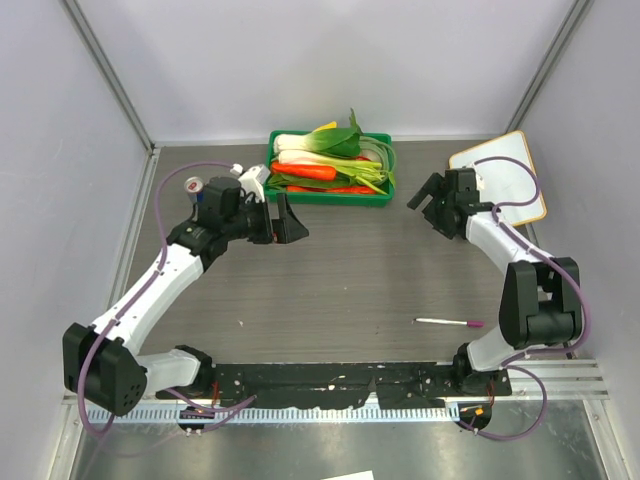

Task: Write a sentence on the whiteboard
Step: Move the whiteboard to the center of the board.

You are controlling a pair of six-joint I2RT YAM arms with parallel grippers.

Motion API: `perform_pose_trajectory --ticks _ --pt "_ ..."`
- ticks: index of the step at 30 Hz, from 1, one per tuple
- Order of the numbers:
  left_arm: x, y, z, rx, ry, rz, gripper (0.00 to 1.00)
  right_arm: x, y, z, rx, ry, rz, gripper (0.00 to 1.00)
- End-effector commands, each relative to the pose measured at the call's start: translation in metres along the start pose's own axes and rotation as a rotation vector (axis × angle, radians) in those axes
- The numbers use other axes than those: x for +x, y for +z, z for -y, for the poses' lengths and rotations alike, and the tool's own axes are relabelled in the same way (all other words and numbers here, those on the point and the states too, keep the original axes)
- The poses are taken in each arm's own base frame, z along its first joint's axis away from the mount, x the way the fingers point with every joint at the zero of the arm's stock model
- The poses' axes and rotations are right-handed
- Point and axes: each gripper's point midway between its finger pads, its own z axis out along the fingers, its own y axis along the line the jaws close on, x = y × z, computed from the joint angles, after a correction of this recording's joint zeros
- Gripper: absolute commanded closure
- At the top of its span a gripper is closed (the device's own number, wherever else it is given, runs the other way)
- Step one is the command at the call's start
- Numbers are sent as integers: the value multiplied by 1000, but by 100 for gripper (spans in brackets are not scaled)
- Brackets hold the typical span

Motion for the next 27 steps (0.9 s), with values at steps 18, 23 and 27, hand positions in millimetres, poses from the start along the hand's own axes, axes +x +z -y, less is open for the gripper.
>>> perform_pose_trajectory --ticks 18,23,27 --pt "4 -7 -3 -4 78 23 0 -47 7 -40 21 141 125 1" --pt "7 -4 -6 -8 75 14 0 -43 19 -36 142 90 129 1" --pt "9 -3 -6 -1 75 7 0 -45 26 -27 224 119 139 10"
